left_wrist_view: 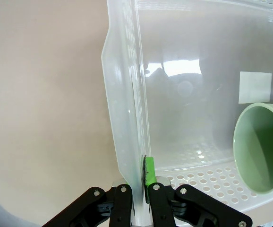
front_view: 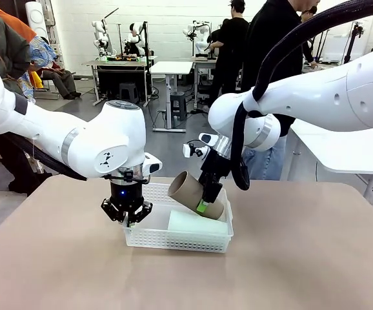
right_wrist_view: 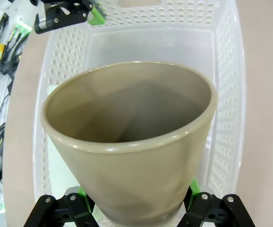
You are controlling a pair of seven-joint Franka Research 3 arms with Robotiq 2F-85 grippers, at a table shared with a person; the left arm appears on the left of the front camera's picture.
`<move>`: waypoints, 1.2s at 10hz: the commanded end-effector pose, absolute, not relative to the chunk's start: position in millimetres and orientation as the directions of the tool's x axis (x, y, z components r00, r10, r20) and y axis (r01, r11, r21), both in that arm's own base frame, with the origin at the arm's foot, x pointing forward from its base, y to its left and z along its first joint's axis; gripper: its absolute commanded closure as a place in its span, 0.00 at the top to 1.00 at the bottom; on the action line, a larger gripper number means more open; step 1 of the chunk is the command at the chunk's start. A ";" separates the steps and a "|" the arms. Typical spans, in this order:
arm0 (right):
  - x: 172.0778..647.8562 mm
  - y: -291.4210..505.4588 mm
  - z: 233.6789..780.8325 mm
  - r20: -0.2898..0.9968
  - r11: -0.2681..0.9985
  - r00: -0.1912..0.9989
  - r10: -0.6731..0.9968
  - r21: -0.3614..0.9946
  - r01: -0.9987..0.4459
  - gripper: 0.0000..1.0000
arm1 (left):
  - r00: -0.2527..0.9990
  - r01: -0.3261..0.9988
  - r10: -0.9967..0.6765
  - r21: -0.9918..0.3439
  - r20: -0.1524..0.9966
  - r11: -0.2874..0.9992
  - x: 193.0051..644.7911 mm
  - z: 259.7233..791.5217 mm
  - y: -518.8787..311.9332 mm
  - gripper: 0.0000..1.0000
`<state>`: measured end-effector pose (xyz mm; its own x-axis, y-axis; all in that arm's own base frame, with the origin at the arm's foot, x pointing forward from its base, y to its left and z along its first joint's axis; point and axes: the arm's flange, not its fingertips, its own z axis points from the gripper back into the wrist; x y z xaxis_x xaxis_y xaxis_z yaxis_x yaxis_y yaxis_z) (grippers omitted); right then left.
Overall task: Clean and organize the cups into the basket.
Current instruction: Pick up the Reusable plastic cup from the right side of the table and stack it inside the Organizing basket in the center of the table.
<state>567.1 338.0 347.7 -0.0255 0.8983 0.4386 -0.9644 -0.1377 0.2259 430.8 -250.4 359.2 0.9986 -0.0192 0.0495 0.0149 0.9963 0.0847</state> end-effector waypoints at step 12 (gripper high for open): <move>515.6 216.1 454.3 0.701 -0.095 -0.010 0.713 0.083 -0.992 1.00 | 0.998 0.026 -0.032 0.098 0.060 0.995 429.8 359.9 -250.0 0.00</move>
